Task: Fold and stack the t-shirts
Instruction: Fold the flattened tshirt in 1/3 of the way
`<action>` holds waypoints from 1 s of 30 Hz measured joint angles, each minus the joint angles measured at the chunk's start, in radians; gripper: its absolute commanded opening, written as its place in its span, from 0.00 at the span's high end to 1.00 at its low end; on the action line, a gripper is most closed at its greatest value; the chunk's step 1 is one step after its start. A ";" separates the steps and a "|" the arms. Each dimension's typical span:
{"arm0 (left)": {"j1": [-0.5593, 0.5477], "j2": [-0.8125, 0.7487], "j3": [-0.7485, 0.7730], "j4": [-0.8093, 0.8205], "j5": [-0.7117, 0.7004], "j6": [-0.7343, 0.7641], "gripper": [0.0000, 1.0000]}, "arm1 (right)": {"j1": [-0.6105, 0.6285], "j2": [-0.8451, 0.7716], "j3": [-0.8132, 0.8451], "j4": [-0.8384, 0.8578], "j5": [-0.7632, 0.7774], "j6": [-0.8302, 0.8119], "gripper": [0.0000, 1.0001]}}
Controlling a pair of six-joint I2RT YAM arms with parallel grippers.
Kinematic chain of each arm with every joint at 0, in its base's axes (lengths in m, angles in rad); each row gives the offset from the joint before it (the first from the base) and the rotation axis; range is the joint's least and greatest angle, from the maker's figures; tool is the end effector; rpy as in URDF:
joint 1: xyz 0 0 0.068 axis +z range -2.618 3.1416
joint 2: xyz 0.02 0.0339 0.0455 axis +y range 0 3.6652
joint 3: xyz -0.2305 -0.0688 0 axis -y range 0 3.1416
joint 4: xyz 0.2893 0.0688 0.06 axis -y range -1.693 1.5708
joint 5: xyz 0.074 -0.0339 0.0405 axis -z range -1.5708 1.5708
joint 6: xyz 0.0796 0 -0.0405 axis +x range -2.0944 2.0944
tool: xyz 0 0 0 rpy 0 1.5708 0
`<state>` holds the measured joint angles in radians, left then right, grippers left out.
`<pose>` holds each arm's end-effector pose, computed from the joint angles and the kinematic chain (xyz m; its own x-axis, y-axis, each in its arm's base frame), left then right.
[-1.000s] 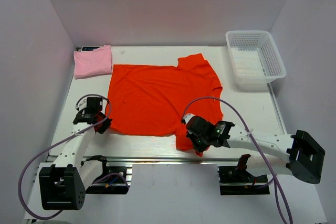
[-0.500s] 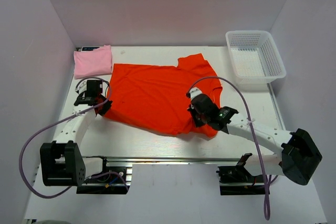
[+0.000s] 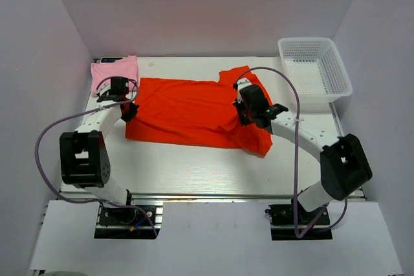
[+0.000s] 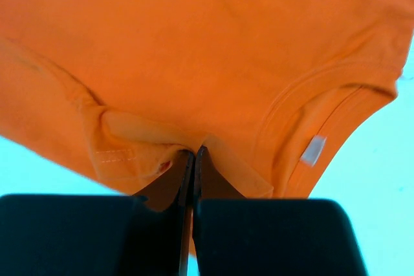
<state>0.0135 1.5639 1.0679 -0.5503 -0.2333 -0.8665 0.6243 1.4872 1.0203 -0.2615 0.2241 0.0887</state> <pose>0.3770 0.0235 0.1280 -0.4622 -0.7477 -0.4767 -0.7430 0.6200 -0.2521 0.3343 0.2190 0.1656 -0.5766 -0.3089 -0.7564 -0.3858 0.9190 -0.0812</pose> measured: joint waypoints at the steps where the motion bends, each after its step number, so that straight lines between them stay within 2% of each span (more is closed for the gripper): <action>1: 0.002 0.025 0.016 0.003 -0.002 0.000 1.00 | -0.017 0.023 0.019 0.005 -0.009 -0.008 1.00; 8: 0.005 0.196 0.144 0.024 -0.009 0.000 1.00 | -0.104 0.228 0.192 0.039 -0.065 -0.086 0.99; 9: 0.005 0.214 0.161 0.028 -0.011 0.001 1.00 | -0.114 0.262 0.220 0.048 -0.070 -0.099 0.94; 10: 0.005 0.232 0.178 0.029 -0.012 0.001 0.93 | -0.122 0.294 0.248 0.051 -0.075 -0.115 0.83; 11: 0.005 0.248 0.195 0.031 -0.014 0.002 0.66 | -0.131 0.327 0.274 0.053 -0.079 -0.130 0.66; 12: 0.005 0.263 0.210 0.032 -0.016 0.008 0.45 | -0.140 0.355 0.298 0.054 -0.081 -0.140 0.61; 13: 0.005 0.278 0.227 0.032 -0.017 0.012 0.26 | -0.150 0.385 0.325 0.053 -0.083 -0.156 0.61; 14: 0.005 0.290 0.245 0.034 -0.017 0.020 0.15 | -0.158 0.412 0.351 0.050 -0.082 -0.169 0.61; 15: 0.005 0.300 0.261 0.034 -0.016 0.025 0.00 | -0.168 0.440 0.381 0.049 -0.083 -0.179 0.55; 17: 0.005 0.317 0.293 0.036 -0.010 0.043 0.00 | -0.182 0.483 0.431 0.045 -0.086 -0.187 0.48; 18: 0.005 0.320 0.304 0.035 -0.006 0.052 0.00 | -0.188 0.491 0.443 0.045 -0.090 -0.191 0.39; 20: 0.005 0.321 0.318 0.035 0.006 0.077 0.00 | -0.197 0.488 0.445 0.042 -0.098 -0.187 0.37; 21: 0.005 0.320 0.323 0.035 0.012 0.091 0.00 | -0.199 0.483 0.443 0.041 -0.106 -0.178 0.24; 23: 0.005 0.318 0.325 0.035 0.025 0.122 0.00 | -0.198 0.445 0.407 0.043 -0.117 -0.157 0.22; 24: 0.003 0.315 0.322 0.034 0.034 0.141 0.00 | -0.198 0.410 0.369 0.050 -0.123 -0.143 0.10; 27: -0.001 0.286 0.297 0.040 0.073 0.201 0.00 | -0.196 0.291 0.249 0.044 -0.158 -0.097 0.10; 30: -0.003 0.219 0.215 0.088 0.146 0.259 0.00 | -0.196 0.201 0.144 0.066 -0.259 -0.053 0.10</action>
<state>0.0109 1.7828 1.2831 -0.4625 -0.0872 -0.6079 0.4286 1.6878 1.1641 -0.1955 -0.0345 0.0357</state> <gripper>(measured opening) 0.997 0.902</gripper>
